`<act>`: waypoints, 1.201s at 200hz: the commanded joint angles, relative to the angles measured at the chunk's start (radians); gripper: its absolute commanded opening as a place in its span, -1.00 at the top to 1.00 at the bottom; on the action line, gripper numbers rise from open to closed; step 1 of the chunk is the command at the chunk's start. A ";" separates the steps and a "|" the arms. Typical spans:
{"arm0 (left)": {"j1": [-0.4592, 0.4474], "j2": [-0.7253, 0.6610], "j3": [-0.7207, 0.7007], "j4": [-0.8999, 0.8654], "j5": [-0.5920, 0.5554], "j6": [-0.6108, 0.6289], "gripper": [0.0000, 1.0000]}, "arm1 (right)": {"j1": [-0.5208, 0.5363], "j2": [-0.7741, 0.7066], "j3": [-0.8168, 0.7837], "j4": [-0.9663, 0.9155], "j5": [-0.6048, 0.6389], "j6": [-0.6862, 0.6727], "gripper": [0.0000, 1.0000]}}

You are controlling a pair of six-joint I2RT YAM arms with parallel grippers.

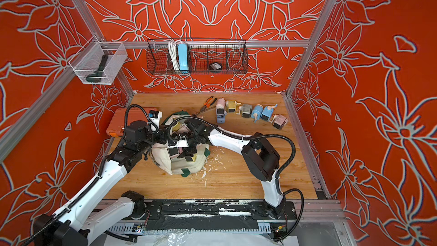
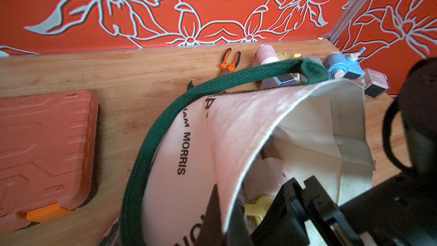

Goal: Take out the pencil sharpeners from the tote bags
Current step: Pick up the pencil sharpener from the canvas bag.

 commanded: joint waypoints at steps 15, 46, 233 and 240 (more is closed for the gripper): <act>-0.005 -0.011 -0.013 -0.023 -0.006 0.007 1.00 | 0.009 0.042 0.009 0.029 0.000 0.002 -0.40; -0.005 -0.005 -0.016 -0.025 -0.014 0.009 1.00 | 0.018 0.067 0.000 0.083 0.016 0.011 -0.32; -0.005 -0.004 -0.018 -0.031 -0.015 0.004 1.00 | 0.042 -0.092 -0.335 0.611 0.104 0.486 0.52; -0.005 -0.005 -0.018 -0.031 -0.015 0.003 1.00 | 0.042 -0.106 -0.352 0.622 0.108 0.507 0.53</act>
